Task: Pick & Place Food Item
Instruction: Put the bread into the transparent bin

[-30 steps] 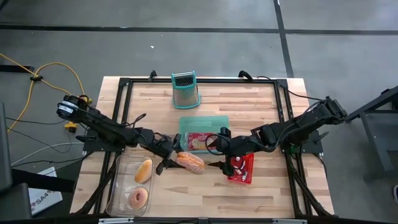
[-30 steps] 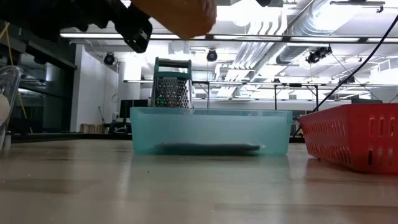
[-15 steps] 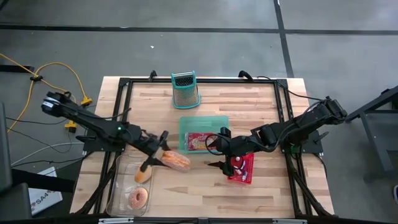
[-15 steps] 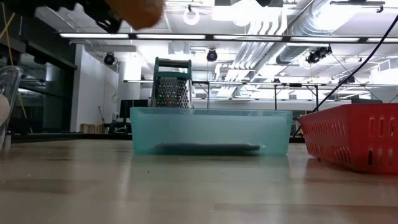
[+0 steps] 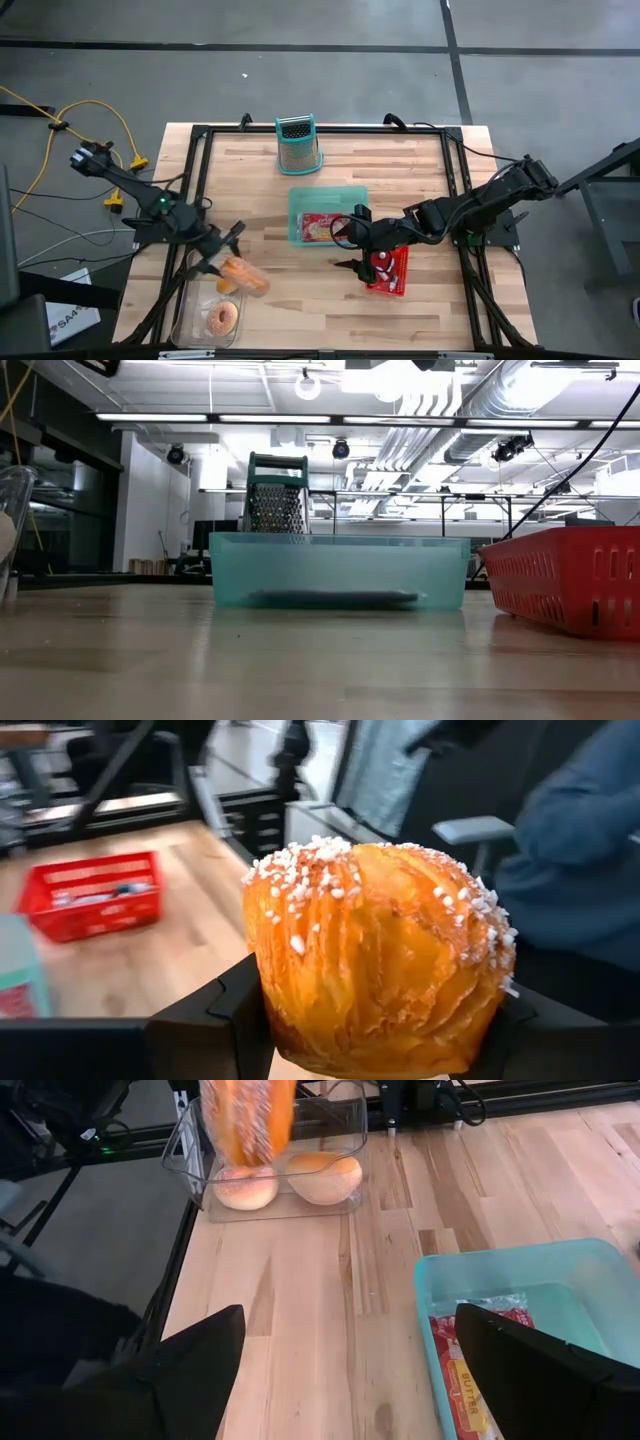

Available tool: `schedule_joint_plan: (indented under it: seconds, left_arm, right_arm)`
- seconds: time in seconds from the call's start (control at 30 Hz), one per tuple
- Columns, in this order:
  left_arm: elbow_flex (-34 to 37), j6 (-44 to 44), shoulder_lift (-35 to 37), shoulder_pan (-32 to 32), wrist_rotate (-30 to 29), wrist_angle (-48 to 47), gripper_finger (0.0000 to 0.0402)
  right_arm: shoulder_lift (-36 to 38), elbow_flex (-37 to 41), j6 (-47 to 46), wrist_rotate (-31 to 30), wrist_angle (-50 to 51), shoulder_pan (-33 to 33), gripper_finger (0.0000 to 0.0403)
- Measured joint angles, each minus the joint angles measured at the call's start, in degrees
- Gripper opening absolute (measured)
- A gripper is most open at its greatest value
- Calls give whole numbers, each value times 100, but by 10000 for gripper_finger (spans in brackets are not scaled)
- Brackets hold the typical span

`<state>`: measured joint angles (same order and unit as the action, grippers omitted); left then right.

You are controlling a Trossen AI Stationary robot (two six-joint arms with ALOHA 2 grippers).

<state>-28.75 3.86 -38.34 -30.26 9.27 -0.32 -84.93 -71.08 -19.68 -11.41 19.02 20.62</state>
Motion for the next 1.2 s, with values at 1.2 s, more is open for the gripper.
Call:
schedule_joint_plan:
  seconds: [1.2]
  left_arm:
    - [1567,563,3459,-496,1607,-876,204]
  right_arm:
    - [0,-1,0,-1,1,0,350]
